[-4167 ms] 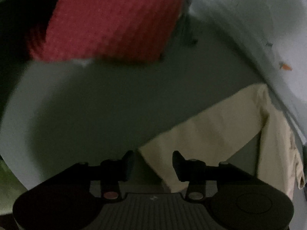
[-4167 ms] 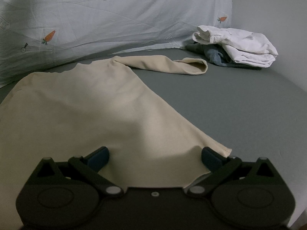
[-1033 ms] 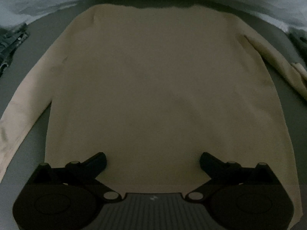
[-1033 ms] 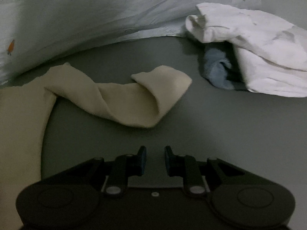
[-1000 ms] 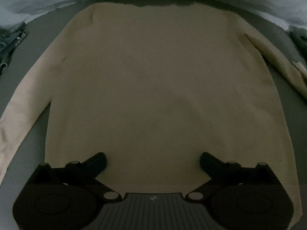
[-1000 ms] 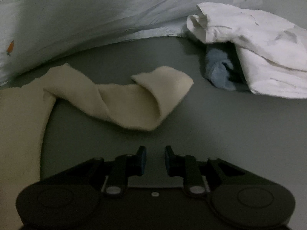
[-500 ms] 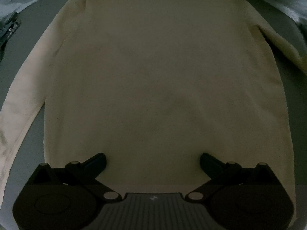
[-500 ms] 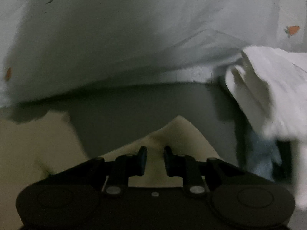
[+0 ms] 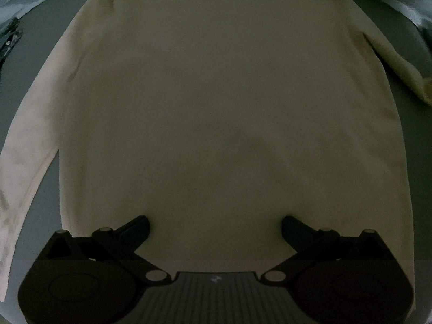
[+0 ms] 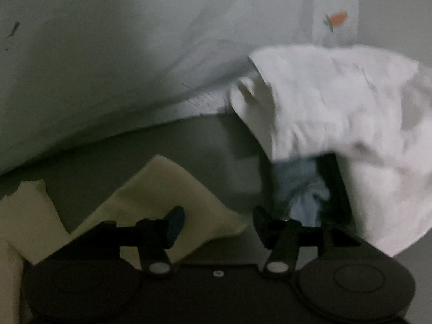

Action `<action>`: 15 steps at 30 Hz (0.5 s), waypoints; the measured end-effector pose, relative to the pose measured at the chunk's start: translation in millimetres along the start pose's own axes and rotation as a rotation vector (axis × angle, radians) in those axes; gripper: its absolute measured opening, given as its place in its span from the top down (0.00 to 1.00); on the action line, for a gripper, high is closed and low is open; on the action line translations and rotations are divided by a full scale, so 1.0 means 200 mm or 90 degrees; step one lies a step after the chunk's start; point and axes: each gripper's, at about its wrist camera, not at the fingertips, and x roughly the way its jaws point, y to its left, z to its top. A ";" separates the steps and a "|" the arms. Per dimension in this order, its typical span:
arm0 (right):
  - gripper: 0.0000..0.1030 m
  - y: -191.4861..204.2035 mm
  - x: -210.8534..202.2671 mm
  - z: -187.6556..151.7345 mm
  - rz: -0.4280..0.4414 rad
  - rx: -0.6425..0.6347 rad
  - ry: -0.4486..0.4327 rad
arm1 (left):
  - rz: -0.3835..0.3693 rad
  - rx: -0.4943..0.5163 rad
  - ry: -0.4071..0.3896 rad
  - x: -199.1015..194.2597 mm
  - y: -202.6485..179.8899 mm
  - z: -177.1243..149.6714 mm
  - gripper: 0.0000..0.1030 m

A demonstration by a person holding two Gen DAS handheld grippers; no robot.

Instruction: Fold clothes

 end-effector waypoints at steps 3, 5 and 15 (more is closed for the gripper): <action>0.33 -0.01 0.03 -0.01 0.027 0.012 -0.006 | -0.001 0.003 -0.009 0.00 0.01 0.02 0.00; 0.45 -0.03 0.07 0.00 0.051 0.045 0.011 | -0.001 0.004 -0.019 0.00 0.01 0.02 0.00; 0.90 -0.05 -0.49 0.04 -0.028 0.095 -0.063 | 0.000 0.002 -0.047 0.01 0.02 0.09 0.00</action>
